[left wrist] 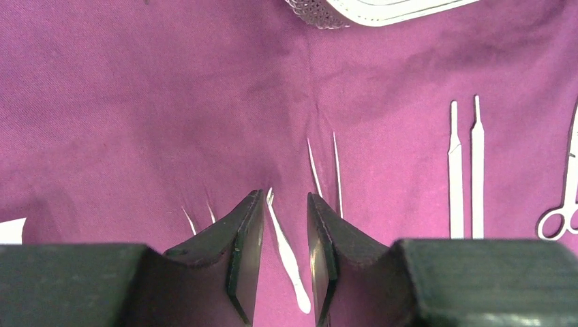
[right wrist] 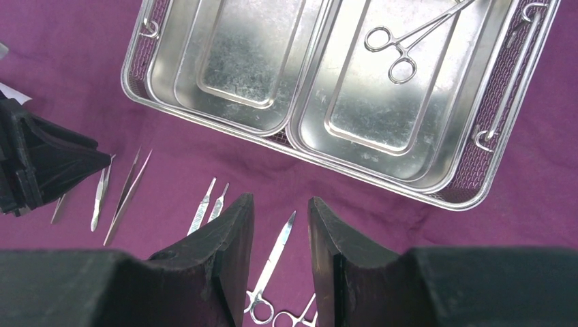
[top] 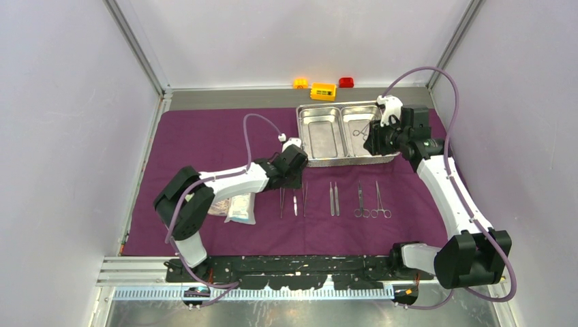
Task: Open and lay out the surgical kit
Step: Place the medical item in the surgical kit, then adjust the medical item in the surgical kit.
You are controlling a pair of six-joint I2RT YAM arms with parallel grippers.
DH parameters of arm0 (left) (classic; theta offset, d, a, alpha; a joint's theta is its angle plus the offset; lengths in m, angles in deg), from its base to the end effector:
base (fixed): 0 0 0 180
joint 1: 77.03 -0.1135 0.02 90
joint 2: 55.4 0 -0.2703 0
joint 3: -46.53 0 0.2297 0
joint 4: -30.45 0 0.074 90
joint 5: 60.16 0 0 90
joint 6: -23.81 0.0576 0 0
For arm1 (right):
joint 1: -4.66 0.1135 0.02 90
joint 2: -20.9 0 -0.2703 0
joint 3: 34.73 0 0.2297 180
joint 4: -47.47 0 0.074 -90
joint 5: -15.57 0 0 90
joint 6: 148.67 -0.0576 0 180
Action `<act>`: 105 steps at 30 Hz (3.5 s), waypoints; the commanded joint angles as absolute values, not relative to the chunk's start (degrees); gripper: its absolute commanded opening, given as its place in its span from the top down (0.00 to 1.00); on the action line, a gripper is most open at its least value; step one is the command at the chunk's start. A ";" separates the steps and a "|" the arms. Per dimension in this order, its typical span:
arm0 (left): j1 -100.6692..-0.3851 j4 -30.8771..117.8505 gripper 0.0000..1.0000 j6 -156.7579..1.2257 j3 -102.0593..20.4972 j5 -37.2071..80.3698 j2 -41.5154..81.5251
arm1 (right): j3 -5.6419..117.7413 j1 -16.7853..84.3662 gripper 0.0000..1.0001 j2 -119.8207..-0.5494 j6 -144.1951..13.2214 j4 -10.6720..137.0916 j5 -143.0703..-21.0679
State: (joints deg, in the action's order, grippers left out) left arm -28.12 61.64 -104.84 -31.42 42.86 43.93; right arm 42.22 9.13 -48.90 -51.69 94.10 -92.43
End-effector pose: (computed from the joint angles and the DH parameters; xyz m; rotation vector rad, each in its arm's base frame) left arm 0.2443 -0.2604 0.1932 0.1269 2.4910 -0.3789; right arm 0.2518 0.0375 0.3139 -0.3890 2.2065 0.3307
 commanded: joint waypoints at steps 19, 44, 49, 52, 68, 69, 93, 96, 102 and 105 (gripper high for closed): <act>-29.01 58.73 0.73 -103.98 -32.54 45.14 46.98 | 42.47 8.89 0.60 -49.28 -50.85 92.32 -93.59; -29.30 58.09 0.82 -104.29 -31.98 44.61 48.03 | 42.11 8.91 0.60 -49.06 -50.76 92.32 -93.68; -29.39 58.00 0.85 -104.01 -31.96 44.68 48.07 | 42.01 8.92 0.60 -49.01 -50.76 92.33 -93.68; -29.43 57.79 0.88 -103.66 -31.74 44.53 47.61 | 42.03 8.91 0.60 -49.00 -50.78 92.32 -93.73; -29.54 54.57 1.00 -98.94 -31.96 41.22 44.01 | 42.11 8.96 0.60 -49.38 -50.85 92.20 -94.29; -29.61 54.17 1.00 -98.61 -31.83 40.80 43.59 | 42.11 8.94 0.60 -49.37 -50.85 92.11 -94.43; -28.91 56.91 0.64 -100.21 -27.44 40.04 43.81 | 41.23 8.95 0.60 -49.41 -49.58 92.28 -94.96; -28.84 56.93 0.66 -100.45 -27.41 40.39 44.21 | 40.72 8.97 0.60 -49.33 -49.36 92.21 -94.82; -28.86 56.47 0.70 -100.92 -26.58 41.08 44.63 | 40.45 8.98 0.60 -48.94 -49.36 92.16 -94.95; -28.86 56.31 0.71 -101.20 -26.62 40.98 45.12 | 40.27 8.97 0.60 -48.80 -49.36 92.06 -94.91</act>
State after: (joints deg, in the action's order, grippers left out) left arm -29.08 57.47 -100.34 -26.98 39.89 44.76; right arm 40.40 9.13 -50.50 -49.94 93.92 -94.90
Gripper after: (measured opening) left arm 0.297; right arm 0.402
